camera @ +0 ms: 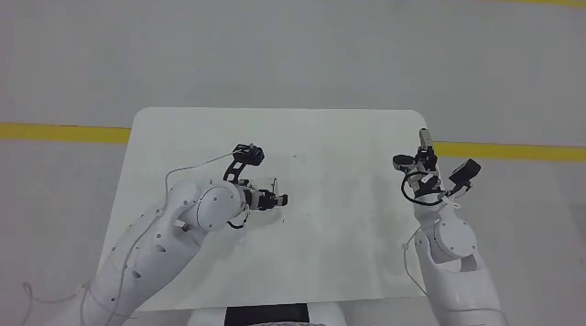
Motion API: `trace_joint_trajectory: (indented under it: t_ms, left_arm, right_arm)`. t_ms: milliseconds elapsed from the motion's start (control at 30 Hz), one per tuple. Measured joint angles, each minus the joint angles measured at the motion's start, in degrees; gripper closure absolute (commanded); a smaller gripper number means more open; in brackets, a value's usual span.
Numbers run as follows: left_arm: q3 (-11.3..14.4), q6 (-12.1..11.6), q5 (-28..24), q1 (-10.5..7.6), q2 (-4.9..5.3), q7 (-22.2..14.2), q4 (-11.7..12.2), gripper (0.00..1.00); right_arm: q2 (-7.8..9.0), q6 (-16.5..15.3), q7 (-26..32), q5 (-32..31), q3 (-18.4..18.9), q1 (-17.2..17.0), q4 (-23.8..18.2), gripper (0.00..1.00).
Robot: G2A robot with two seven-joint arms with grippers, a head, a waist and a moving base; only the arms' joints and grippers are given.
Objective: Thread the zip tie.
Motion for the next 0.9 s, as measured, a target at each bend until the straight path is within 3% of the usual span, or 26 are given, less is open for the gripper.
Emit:
trace_joint_trajectory:
  t_ms: [200,267,333,433,567,800,900]
  left_arm:
    - [0.0,-0.4,-0.4,0.3,0.01,0.3,-0.2,0.0]
    - [-2.0,-4.5,-4.5,1.28,0.3,1.1,1.0,0.0]
    - [-4.1,-10.6,-10.5,1.77,0.72,1.2,3.2,0.0]
    - [-4.8,-13.7,-14.2,1.71,1.02,0.6,4.6,0.0]
    - [-4.0,-13.4,-11.0,1.24,1.32,0.1,4.2,0.0]
    - [-3.7,-13.3,-10.8,1.15,1.35,0.3,4.1,0.0]
    - [-1.6,-12.0,-6.1,0.64,1.39,0.6,2.9,0.0]
  right_arm:
    - [0.0,0.0,0.0,0.0,0.0,0.0,0.0,0.0]
    - [0.0,0.0,0.0,0.0,0.0,0.0,0.0,0.0]
    - [0.0,0.0,0.0,0.0,0.0,0.0,0.0,0.0]
    - [0.0,0.0,0.0,0.0,0.0,0.0,0.0,0.0]
    - [0.0,0.0,0.0,0.0,0.0,0.0,0.0,0.0]
    - [0.0,0.0,0.0,0.0,0.0,0.0,0.0,0.0]
    - [0.0,0.0,0.0,0.0,0.0,0.0,0.0,0.0]
